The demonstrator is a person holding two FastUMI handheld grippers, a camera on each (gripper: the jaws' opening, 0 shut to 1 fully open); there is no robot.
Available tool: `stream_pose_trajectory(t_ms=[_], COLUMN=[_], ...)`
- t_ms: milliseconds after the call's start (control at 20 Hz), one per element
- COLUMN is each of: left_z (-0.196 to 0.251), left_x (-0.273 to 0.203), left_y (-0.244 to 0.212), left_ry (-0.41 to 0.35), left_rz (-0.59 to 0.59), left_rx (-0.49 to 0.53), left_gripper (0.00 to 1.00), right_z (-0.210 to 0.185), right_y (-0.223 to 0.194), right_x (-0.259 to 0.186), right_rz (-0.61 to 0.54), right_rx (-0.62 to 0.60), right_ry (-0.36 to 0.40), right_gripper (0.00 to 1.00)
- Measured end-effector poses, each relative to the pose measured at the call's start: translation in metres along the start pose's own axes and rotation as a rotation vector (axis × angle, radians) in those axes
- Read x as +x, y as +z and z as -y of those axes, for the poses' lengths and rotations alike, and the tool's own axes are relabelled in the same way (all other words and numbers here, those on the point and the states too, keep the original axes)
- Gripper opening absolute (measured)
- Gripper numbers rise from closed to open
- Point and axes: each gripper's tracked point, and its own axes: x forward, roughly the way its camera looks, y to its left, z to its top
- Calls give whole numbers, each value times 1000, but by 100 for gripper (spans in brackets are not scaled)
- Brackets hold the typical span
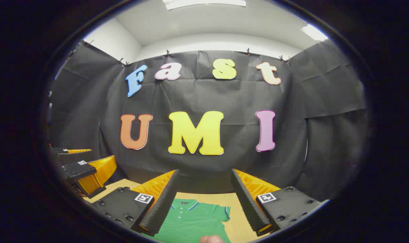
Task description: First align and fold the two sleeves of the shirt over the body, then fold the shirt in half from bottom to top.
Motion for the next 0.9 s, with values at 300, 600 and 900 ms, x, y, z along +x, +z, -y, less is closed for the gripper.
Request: stream_pose_trajectory(t_ms=[300,600,900], left_z=[-4,-6,0], left_x=[-2,-4,-2], left_y=[2,3,-3], left_ry=[5,12,-10], left_rz=[6,7,-9], left_rx=[10,14,4], left_gripper=[98,98,98], right_z=[1,3,14], right_y=[0,0,-10], right_x=[0,1,6], right_rz=[-2,-17,-56], right_rx=[11,38,22], right_ry=[-4,-5,-29], right_gripper=[94,94,94])
